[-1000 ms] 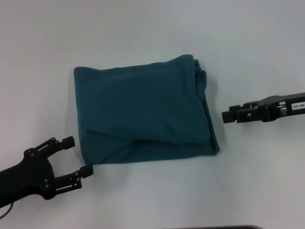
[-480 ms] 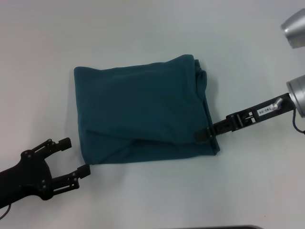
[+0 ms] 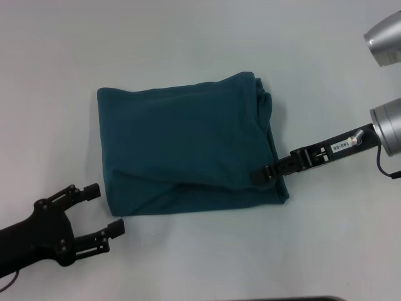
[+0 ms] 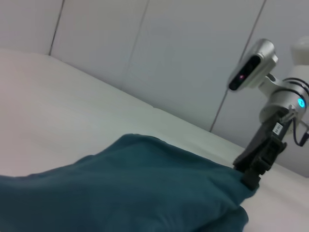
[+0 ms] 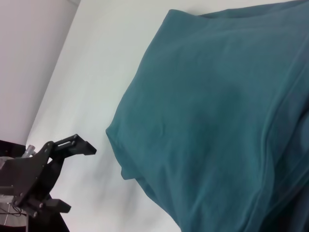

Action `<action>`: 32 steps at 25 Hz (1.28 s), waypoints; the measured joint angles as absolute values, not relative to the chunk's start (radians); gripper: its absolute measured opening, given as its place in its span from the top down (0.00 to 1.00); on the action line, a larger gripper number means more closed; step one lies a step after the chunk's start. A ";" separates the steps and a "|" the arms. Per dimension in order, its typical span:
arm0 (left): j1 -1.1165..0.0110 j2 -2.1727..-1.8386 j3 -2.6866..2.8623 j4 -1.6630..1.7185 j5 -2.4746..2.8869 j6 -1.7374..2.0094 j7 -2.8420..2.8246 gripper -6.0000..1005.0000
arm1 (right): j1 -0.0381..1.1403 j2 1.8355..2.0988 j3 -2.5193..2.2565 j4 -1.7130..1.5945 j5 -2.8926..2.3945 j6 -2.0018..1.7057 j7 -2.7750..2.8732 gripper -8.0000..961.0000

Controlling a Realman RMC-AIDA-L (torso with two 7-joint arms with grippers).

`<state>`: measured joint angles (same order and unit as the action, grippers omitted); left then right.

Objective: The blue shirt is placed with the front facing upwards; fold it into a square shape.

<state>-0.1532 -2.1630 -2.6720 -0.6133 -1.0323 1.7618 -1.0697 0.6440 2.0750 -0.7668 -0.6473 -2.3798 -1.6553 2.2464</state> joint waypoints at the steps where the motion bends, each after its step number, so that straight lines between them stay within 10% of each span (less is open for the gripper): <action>1: -0.152 -2.163 -2.669 -0.613 -1.032 1.760 -1.067 0.12 | 0.645 2.076 -0.768 -0.647 -2.380 -1.655 2.246 0.39; 32: -0.209 -2.171 -2.701 -0.480 -1.084 1.548 -0.827 0.15 | 0.655 2.069 -0.752 -0.646 -2.339 -1.663 2.255 0.39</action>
